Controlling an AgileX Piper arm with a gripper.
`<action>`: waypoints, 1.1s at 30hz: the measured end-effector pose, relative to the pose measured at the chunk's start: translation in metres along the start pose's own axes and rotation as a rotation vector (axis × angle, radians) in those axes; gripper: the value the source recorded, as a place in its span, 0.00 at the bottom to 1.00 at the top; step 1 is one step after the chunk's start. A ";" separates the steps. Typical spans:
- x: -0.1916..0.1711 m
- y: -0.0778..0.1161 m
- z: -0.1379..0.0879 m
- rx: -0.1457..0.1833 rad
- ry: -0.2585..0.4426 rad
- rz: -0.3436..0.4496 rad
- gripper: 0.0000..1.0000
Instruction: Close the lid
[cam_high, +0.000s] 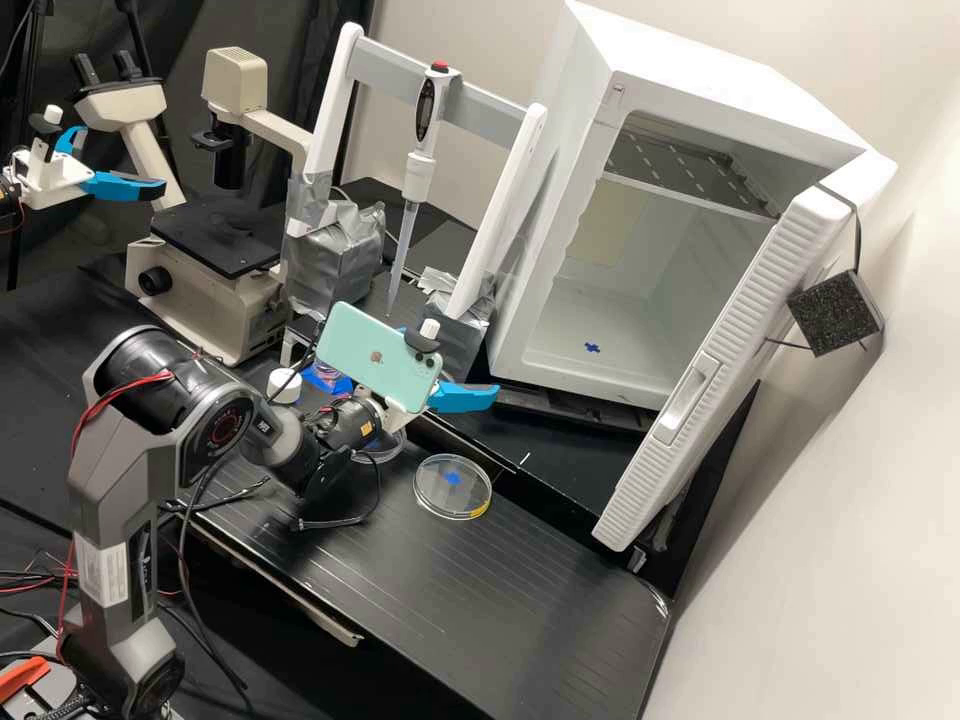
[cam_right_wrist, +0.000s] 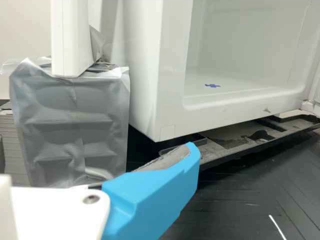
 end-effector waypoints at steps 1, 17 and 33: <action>0.000 0.000 0.000 0.000 0.000 0.000 1.00; -0.021 0.009 0.006 -0.003 -0.002 0.046 1.00; -0.114 0.050 0.051 0.029 -0.009 0.230 1.00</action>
